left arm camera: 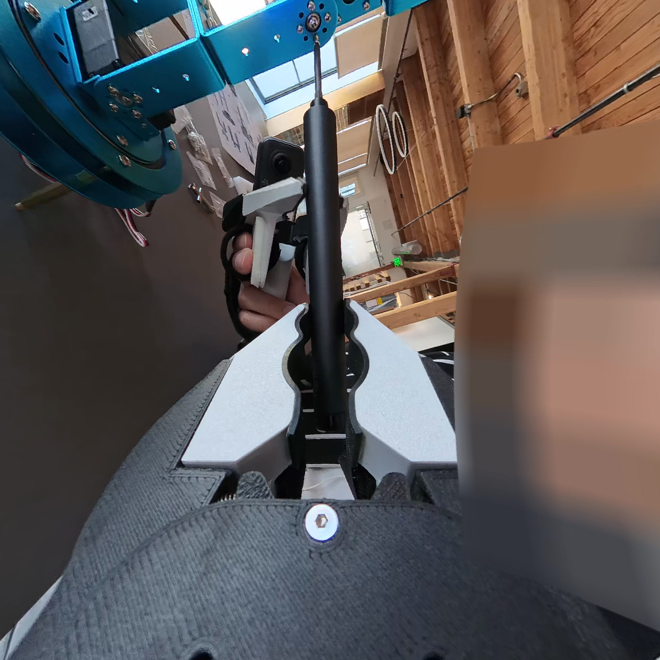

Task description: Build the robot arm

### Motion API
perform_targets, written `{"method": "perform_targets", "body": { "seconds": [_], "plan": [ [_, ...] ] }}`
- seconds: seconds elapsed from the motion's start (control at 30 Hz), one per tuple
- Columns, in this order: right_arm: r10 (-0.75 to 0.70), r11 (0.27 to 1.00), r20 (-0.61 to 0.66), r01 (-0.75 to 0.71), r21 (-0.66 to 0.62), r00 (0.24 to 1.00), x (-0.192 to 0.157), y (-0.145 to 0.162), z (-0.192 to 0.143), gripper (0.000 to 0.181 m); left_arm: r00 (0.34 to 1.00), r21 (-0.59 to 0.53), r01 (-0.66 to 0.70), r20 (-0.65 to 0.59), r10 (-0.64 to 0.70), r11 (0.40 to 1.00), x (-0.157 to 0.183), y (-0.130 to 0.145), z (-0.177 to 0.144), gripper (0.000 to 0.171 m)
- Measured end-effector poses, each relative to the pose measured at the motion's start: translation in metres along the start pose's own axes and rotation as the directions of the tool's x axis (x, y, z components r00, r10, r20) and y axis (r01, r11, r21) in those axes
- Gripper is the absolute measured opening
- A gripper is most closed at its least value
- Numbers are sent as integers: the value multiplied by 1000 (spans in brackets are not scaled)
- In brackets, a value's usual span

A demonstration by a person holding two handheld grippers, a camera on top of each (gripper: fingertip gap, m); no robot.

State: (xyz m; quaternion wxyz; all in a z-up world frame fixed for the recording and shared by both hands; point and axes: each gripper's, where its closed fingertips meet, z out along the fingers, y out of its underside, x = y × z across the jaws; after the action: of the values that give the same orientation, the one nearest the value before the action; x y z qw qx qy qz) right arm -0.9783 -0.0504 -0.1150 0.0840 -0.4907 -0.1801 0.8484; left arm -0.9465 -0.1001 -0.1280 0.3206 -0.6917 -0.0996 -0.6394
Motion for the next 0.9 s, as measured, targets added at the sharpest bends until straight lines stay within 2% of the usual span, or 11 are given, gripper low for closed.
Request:
{"method": "perform_targets", "body": {
  "seconds": [0.3,0.4,0.5,0.6,0.73,0.83,0.9],
  "plan": [
    [24,1000,-72,-23,18,997,7,-15,-1,18,992,-21,-64,109,66,998,-6,-2,-1,17],
    [65,998,-43,-64,28,997,5,-16,1,16,980,-22,-103,171,105,994,-5,-5,-4,17],
    [101,993,40,-103,49,994,2,-17,1,16,958,-40,-152,239,157,988,-4,-5,-4,17],
    [146,985,98,-153,73,984,3,-17,1,16,929,-56,-190,312,198,980,-6,-5,-4,17],
    [108,993,4,-108,55,994,12,-14,1,31,865,-81,-262,422,271,962,-10,-7,-6,17],
    [98,994,-16,-97,44,995,10,-15,4,30,802,-105,-320,498,329,941,-12,-9,-7,17],
    [101,994,-1,-100,40,995,8,-15,5,23,755,-131,-356,543,368,925,-13,-9,-7,17]
  ]
}}
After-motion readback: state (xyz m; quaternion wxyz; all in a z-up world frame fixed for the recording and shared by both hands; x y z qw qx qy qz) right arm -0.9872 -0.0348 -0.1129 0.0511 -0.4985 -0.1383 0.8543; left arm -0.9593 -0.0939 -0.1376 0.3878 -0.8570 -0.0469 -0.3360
